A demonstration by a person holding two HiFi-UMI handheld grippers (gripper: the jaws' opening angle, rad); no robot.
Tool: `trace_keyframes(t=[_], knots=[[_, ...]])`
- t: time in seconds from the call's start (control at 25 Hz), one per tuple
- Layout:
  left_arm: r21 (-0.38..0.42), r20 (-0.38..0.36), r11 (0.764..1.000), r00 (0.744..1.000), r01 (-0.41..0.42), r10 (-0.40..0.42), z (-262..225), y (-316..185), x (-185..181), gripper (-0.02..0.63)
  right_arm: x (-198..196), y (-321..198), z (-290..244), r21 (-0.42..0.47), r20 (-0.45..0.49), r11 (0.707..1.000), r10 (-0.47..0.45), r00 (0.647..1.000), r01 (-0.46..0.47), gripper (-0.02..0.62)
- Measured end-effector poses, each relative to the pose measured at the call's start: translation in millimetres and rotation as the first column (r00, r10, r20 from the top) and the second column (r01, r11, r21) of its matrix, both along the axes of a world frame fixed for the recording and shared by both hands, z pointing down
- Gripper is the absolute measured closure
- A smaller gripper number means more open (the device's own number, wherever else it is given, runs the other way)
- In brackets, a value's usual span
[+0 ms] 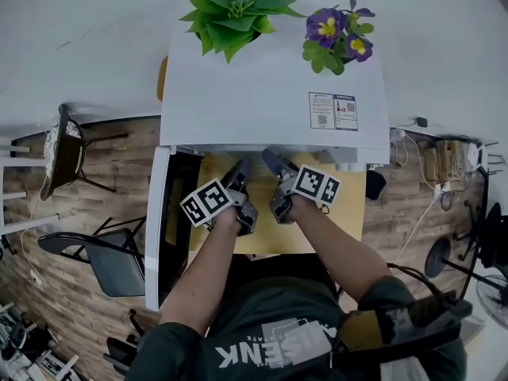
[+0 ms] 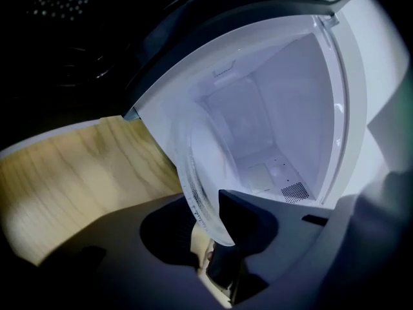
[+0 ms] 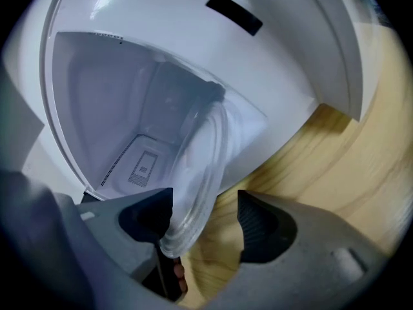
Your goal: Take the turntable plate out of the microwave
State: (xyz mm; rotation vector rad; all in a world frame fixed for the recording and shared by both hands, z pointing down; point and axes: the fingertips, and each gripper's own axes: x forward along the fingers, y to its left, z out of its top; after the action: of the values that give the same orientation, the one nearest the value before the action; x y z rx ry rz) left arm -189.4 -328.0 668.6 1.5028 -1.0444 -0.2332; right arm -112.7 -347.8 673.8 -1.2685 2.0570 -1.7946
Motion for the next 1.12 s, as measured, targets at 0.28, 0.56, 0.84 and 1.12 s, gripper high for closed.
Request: trace_keyframes(t=[0.28,0.56,0.84,1.12], knots=[[0.001,-0.023,1.0,1.0,-0.012,0.012,-1,18,2,0.509,5,1,-4,0.033,0.039,0.999,-0.004,0.999,0.003,0.307],[0.005,-0.006,1.0,1.0,-0.023,0.023,-2,37,6,0.509,3,10,-13,0.08,0.068,0.997,-0.018,0.998,0.012,0.47],[0.011,0.058,1.0,0.998,-0.02,0.019,5,43,-5,0.464,3,27,-15,0.045,0.169,0.999,-0.008,0.986,0.0,0.512],[-0.012,0.089,0.998,0.994,0.064,-0.062,7,28,-36,0.439,9,43,-16,0.033,0.193,0.999,0.002,0.981,-0.009,0.522]])
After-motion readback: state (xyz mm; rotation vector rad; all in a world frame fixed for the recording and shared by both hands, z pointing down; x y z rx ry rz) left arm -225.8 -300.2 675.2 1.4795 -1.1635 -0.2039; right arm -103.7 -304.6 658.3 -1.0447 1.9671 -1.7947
